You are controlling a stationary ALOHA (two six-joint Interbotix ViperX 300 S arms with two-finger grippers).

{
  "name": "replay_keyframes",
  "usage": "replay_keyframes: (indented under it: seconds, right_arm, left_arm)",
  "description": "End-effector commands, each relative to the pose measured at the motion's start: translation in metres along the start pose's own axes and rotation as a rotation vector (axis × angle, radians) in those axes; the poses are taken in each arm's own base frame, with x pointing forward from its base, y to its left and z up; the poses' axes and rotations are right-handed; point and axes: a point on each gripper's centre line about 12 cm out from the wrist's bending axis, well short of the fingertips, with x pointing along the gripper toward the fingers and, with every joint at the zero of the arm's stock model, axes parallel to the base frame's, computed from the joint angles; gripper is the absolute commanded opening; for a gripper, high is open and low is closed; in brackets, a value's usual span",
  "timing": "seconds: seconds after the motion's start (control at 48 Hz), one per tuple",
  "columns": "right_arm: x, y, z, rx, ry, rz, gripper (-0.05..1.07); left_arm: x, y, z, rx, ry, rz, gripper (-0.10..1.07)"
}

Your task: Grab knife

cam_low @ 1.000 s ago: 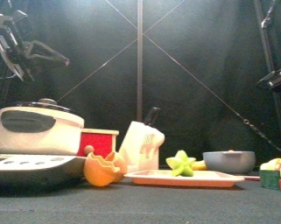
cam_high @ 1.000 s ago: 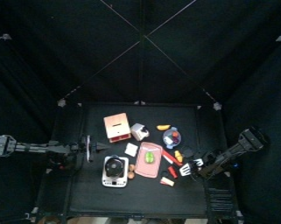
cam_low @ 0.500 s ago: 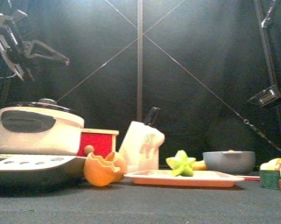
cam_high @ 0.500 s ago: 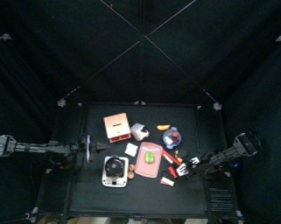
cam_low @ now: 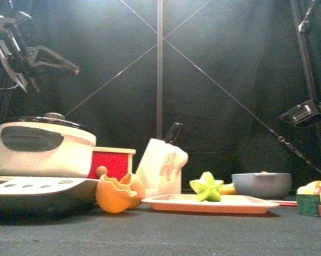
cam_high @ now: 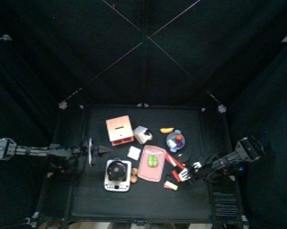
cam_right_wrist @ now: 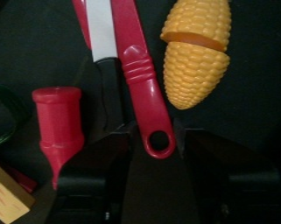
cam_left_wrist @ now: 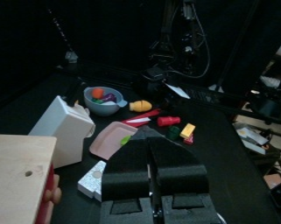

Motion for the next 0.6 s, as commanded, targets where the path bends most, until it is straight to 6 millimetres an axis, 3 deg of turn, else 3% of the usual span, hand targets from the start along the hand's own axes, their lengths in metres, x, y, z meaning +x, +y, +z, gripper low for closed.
replay_keyframes:
  seconds: [0.0, 0.125, 0.375, 0.583]
  right_arm:
    - [0.003, 0.003, -0.001, 0.000, 0.009, 0.010, 0.61]
    - [-0.004, 0.006, 0.001, 0.000, -0.005, 0.022, 0.55]
    - [-0.035, 0.010, 0.017, 0.021, -0.074, 0.038, 0.55]
    - [-0.048, 0.006, 0.022, 0.038, -0.098, 0.044, 0.55]
  left_arm:
    - [0.004, -0.002, 0.011, -0.002, -0.035, -0.004, 0.09]
    - [0.004, -0.002, 0.011, -0.005, -0.032, -0.002, 0.09]
    - [0.004, -0.002, 0.012, -0.004, -0.035, -0.002, 0.09]
    - [0.005, -0.002, 0.012, -0.004, -0.037, -0.003, 0.09]
